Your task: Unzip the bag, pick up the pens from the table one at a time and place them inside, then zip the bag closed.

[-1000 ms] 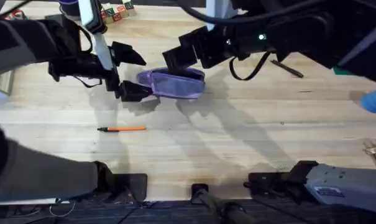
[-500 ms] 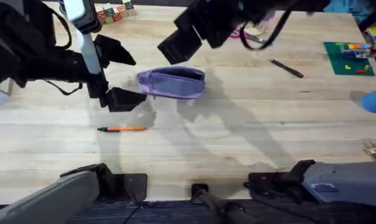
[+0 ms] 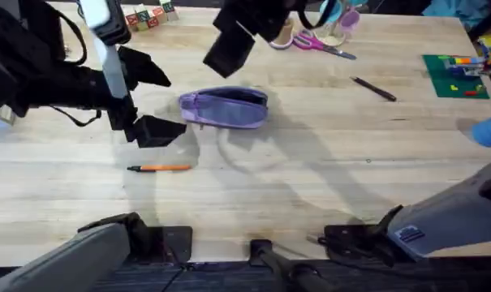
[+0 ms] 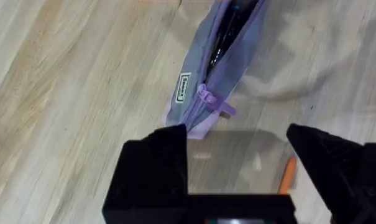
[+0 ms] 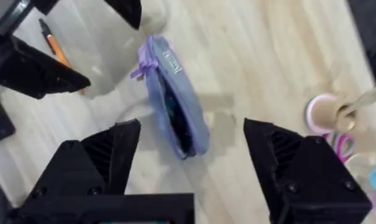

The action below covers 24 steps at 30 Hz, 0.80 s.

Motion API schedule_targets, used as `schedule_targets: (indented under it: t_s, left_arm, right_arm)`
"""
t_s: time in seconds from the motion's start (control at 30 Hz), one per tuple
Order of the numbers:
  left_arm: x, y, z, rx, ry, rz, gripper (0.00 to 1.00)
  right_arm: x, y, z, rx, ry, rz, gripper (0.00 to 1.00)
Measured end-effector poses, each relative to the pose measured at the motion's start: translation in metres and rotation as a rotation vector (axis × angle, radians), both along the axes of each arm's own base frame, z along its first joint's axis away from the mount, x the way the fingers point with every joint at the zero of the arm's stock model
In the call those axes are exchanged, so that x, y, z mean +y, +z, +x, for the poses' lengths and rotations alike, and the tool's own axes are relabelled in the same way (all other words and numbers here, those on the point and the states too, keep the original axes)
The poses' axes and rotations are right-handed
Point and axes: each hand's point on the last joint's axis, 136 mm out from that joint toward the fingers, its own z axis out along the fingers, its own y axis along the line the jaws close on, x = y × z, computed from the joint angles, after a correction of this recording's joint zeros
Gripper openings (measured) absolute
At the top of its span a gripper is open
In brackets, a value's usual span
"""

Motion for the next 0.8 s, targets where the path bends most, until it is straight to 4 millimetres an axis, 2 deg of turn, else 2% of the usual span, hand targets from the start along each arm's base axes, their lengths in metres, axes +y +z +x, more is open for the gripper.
schedule_targets:
  t_s: [0.37,0.4,0.6,0.63,0.8]
  left_arm:
    - [0.000,0.000,0.000,0.000,0.000,-0.001,0.993]
    - [0.000,0.000,0.000,0.000,0.000,0.000,0.993]
    - [0.000,0.000,0.000,0.000,0.000,0.000,0.992]
    - [0.000,0.000,0.000,0.000,0.000,-0.001,0.993]
    - [0.000,0.000,0.000,-0.001,0.000,0.000,0.993]
  right_arm:
    - [0.001,0.003,0.002,-0.063,0.102,-0.033,0.994]
    - [0.001,0.003,0.002,-0.065,0.109,-0.036,0.938]
    - [-0.002,0.000,-0.002,-0.048,0.114,-0.054,0.096]
    - [-0.003,-0.001,-0.003,-0.042,0.114,-0.058,0.046]
    - [-0.010,-0.007,-0.011,-0.021,0.157,-0.104,0.031]
